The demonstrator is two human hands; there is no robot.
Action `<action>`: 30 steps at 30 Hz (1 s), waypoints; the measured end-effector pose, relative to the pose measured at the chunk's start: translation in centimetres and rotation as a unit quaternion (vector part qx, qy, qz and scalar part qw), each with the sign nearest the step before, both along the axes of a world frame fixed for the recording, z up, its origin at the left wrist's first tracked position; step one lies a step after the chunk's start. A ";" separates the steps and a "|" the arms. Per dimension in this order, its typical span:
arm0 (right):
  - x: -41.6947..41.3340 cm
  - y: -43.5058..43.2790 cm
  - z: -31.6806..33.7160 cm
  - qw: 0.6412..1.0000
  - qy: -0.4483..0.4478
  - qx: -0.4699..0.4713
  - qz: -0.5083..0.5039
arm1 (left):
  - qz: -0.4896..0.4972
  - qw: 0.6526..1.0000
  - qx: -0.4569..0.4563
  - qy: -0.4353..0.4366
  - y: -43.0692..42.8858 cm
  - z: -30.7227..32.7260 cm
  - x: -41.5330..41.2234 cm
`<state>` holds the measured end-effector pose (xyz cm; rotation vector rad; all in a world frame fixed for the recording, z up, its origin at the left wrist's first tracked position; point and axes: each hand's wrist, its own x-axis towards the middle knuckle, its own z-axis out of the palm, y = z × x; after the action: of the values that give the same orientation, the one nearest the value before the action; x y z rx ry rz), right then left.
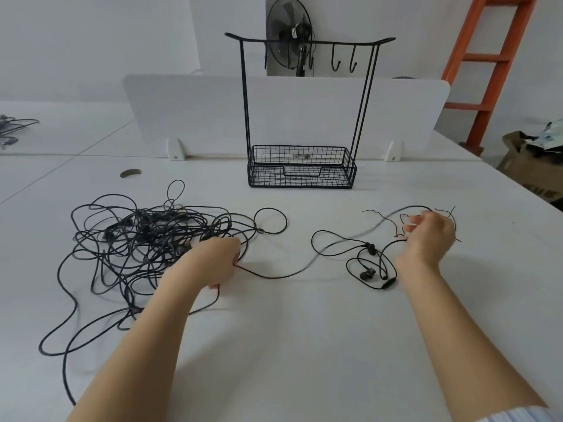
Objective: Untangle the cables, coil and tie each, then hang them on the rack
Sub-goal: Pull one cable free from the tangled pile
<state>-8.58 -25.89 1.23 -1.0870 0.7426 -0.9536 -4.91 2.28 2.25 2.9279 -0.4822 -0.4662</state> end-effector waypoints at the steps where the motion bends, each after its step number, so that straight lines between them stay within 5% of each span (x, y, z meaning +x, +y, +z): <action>1: 0.1 0.0 -0.2 0.999 0.015 -0.049 -0.002 | 0.007 0.997 -0.074 0.023 -0.1 0.0 0.1; 4: -0.2 1.0 -0.6 0.918 0.122 -0.376 -0.025 | 0.004 0.958 -0.286 0.028 -0.7 0.4 0.1; 7: -0.6 3.8 -0.8 0.802 0.036 -0.592 0.063 | -0.005 0.916 -0.400 0.006 -1.1 0.9 -0.3; 10: -1.1 7.2 -1.8 0.737 0.024 -0.600 0.311 | -0.034 0.909 -0.410 0.065 -1.3 1.1 -0.8; 14: -1.4 9.4 -3.7 0.633 0.154 -0.551 0.523 | -0.107 0.913 -0.366 0.144 -1.2 1.5 -1.4; 20: -1.2 8.6 -3.1 0.560 0.242 -0.691 0.387 | -0.174 0.894 -0.323 0.259 -1.5 2.0 -2.7; 22: -0.9 8.2 -2.7 0.611 0.248 -0.662 0.356 | -0.156 0.887 -0.352 0.256 -1.4 2.1 -2.6; 24: -0.7 7.4 -1.8 0.773 0.184 -0.508 0.334 | -0.128 0.891 -0.381 0.213 -1.3 2.1 -2.2; 26: -0.4 6.0 -0.6 0.924 0.055 -0.246 0.286 | -0.093 0.902 -0.391 0.159 -1.3 1.7 -1.7; 28: -0.3 3.7 0.6 0.959 -0.065 -0.004 0.275 | -0.064 0.911 -0.382 0.141 -1.3 1.4 -1.5; 30: -0.7 1.4 1.4 0.919 -0.175 0.193 0.296 | -0.056 0.928 -0.345 0.127 -1.2 1.0 -1.1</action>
<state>-9.24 -24.47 2.64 -0.6956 0.2548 -0.4306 -6.04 1.06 3.28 2.1405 -0.6248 -0.5426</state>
